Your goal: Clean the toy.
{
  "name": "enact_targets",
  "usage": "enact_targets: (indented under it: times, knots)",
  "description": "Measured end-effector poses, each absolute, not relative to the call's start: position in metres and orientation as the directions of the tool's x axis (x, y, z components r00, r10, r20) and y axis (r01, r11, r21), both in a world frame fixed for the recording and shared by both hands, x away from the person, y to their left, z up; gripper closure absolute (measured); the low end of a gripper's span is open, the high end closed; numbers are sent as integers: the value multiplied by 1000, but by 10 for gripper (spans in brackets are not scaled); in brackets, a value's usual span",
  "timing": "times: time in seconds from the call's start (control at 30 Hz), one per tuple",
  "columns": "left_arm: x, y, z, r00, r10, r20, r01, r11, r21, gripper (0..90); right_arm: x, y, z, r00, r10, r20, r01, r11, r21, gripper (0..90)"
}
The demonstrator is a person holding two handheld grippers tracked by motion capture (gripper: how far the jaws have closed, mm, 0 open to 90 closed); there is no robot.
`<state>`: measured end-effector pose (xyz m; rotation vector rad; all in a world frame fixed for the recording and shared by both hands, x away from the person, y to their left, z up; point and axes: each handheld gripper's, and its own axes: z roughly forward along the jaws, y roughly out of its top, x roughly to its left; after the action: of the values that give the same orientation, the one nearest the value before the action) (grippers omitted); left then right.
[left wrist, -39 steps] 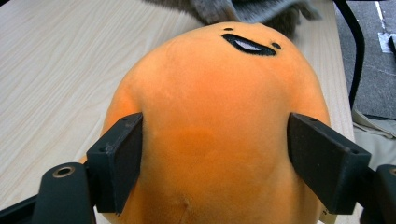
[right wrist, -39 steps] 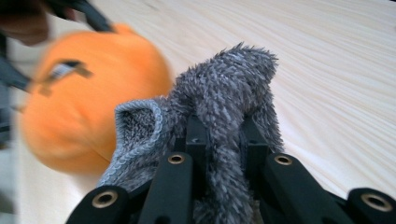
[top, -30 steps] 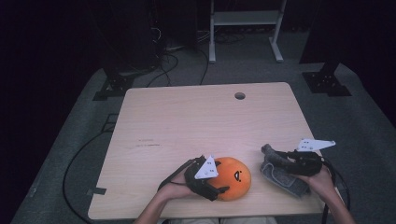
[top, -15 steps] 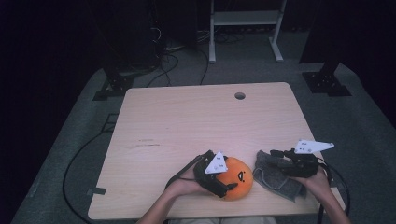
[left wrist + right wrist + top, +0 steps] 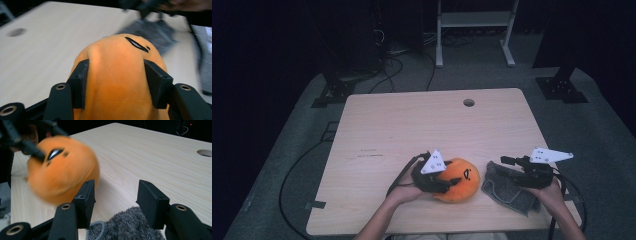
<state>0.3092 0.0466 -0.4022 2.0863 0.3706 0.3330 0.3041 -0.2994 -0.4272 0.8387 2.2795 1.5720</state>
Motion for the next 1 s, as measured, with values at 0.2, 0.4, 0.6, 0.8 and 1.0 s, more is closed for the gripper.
enact_targets:
  times: [0.2, 0.4, 0.6, 0.8, 1.0]
  knots:
    - [334, 56, -395, 870, 473, 137, 136, -499, 856, 413, 306, -301, -428, -798, 592, 115, 318, 251, 914, 463]
    - [359, 61, -398, 832, 539, 131, 171, -474, 864, 406, 306, -300, -429, -797, 593, 114, 318, 251, 914, 446]
    - [380, 58, -405, 811, 575, 109, 223, -476, 851, 385, 308, -296, -430, -797, 593, 115, 326, 262, 908, 426]
    - [380, 57, -410, 817, 568, 99, 242, -493, 836, 296, 308, -295, -431, -799, 591, 111, 325, 268, 907, 417]
    - [372, 64, -400, 816, 568, 104, 228, -483, 845, 221, 308, -295, -431, -796, 595, 110, 325, 268, 907, 408]
